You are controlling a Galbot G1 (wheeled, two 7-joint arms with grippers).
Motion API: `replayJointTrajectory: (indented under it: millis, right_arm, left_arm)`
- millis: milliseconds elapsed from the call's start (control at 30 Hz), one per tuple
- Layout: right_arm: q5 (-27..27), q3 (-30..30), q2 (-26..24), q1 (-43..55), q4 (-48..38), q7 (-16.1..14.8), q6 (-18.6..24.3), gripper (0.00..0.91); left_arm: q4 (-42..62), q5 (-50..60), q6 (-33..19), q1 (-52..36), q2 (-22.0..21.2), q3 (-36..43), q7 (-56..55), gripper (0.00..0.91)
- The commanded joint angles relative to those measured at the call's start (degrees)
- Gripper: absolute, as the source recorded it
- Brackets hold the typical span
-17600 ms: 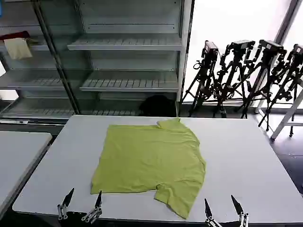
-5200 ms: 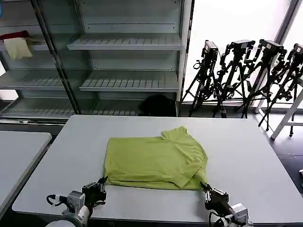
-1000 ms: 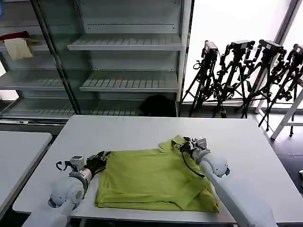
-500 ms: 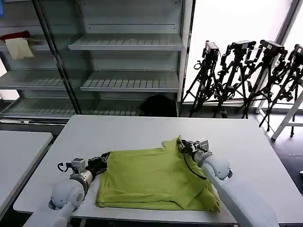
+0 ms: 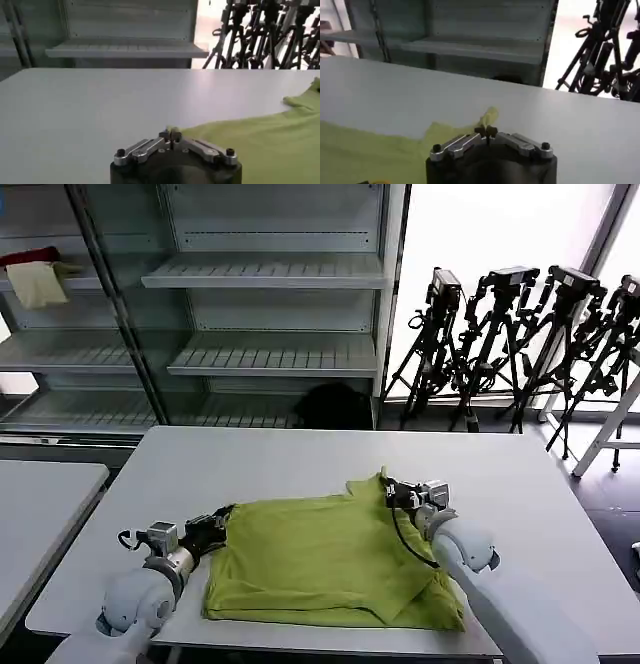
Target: Fold and organize the clothes.
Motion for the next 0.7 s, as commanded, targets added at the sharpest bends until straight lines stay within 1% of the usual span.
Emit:
replayJointTrajectory:
  millis: [33,233,367,433,700]
  right_arm:
    - [2.7,0.98,-2.46,-2.37,8.06,1.82,3.13,0.0]
    - [3.53,2.4,-5.87,-6.98,14.02,2.65,2.83,0.0]
    - [4.19,3.89,-7.94,-11.95,17.73,4.22,3.15,0.0]
    - [4.17,5.36,-8.97,-16.29,20.22,4.86,3.54,0.0]
    - [3.81,10.99,-10.79,-25.66,23.77,4.68,5.33,0.0]
  left_arm:
    - [-6.98,-0.47,-1.48,2.35,2.06,-1.21,-0.86,0.0]
    - [-11.85,-0.41,-0.99,6.14,4.55,-2.36,-1.25,0.0]
    - [-15.02,-0.39,-0.81,7.52,5.55,-2.93,-2.1,0.0]
    - [-16.64,-0.35,-0.4,8.97,6.24,-3.22,-2.55,0.0]
    - [-20.76,1.97,2.86,14.32,6.41,-5.47,-5.15,0.0]
